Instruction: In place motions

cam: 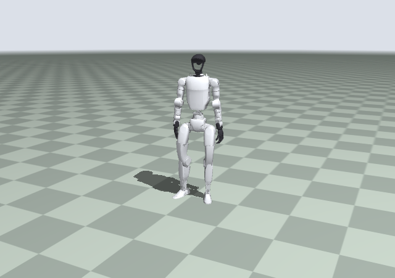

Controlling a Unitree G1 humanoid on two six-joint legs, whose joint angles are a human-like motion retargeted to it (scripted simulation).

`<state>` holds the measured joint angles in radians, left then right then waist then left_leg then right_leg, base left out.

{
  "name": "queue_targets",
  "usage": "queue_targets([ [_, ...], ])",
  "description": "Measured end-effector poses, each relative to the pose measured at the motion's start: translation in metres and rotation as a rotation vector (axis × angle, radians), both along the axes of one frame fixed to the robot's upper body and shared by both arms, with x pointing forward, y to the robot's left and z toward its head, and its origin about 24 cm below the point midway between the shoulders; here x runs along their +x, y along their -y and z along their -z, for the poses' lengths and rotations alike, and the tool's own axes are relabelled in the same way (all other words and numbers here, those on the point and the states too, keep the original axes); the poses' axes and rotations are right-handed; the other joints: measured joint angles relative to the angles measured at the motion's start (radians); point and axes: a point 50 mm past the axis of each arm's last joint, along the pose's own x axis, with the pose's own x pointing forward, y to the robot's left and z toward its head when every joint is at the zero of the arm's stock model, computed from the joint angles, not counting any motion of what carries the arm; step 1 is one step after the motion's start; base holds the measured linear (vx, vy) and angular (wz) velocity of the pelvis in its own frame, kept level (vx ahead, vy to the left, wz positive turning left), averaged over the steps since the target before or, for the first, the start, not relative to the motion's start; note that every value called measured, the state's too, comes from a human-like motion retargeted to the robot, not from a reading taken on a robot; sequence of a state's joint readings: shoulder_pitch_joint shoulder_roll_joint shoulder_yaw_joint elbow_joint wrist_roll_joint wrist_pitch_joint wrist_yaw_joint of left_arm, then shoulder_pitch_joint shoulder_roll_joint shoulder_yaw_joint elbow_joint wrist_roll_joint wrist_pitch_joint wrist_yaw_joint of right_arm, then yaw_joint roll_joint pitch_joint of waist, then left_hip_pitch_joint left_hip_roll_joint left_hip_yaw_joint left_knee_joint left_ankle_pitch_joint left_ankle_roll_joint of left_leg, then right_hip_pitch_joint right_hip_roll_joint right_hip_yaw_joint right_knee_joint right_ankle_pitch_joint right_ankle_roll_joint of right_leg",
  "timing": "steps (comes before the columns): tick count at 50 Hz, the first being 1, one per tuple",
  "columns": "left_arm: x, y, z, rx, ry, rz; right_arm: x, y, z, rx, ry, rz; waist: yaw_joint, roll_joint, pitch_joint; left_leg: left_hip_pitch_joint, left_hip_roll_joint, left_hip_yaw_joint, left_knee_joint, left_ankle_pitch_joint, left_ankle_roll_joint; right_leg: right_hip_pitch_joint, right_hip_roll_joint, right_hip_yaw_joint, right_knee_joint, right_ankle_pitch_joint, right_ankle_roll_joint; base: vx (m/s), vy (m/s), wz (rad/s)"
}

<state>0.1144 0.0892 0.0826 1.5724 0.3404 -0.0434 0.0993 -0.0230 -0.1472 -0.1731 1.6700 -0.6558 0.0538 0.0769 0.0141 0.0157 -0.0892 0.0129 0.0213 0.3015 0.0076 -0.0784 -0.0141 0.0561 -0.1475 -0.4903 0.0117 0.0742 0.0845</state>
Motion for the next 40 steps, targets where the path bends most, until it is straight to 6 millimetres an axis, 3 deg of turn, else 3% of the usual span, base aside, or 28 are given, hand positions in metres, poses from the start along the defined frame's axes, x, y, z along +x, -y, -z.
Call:
queue_targets([
  [40,-0.0013,0.0048,0.0004,-0.018,-0.011,0.002,0.0002,-0.0011,0.0002,0.0,0.001,-0.003,0.004,-0.005,-0.003,-0.003,-0.003,0.006,0.003,-0.001,0.005,-0.001,0.001,0.006,-0.001,0.0,-0.001,0.0,0.0,0.0],
])
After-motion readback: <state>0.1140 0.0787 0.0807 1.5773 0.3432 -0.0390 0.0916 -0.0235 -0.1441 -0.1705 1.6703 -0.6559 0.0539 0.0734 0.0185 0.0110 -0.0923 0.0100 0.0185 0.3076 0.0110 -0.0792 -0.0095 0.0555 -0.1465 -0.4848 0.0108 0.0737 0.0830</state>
